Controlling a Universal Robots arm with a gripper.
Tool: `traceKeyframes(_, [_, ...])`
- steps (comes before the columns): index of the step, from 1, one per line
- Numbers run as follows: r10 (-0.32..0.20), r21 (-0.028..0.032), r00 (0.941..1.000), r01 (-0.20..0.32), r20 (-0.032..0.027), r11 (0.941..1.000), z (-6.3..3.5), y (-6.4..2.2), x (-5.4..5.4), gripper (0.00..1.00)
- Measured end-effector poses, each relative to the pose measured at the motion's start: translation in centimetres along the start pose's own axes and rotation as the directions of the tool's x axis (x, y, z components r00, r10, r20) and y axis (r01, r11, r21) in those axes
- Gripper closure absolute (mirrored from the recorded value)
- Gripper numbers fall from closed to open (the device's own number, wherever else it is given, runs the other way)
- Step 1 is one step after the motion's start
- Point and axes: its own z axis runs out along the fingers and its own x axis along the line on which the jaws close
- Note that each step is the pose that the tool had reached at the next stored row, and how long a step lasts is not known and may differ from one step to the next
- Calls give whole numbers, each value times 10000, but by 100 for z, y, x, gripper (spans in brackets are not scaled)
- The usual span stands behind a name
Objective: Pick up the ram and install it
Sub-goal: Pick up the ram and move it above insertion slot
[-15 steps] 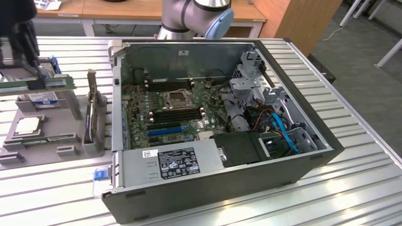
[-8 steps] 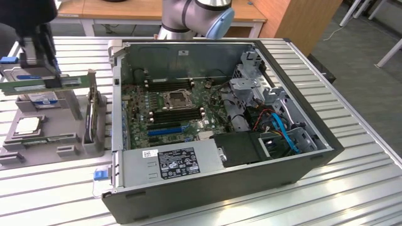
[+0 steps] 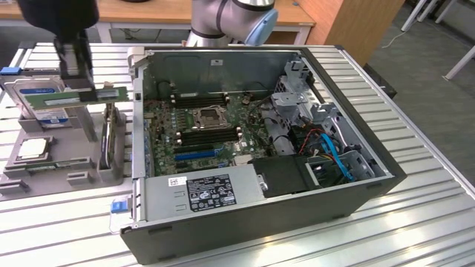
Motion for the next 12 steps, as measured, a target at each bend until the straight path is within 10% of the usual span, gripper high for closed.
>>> traceKeyframes(12, [-96,36,9996,95,258,9999,-29,-511,69,86])
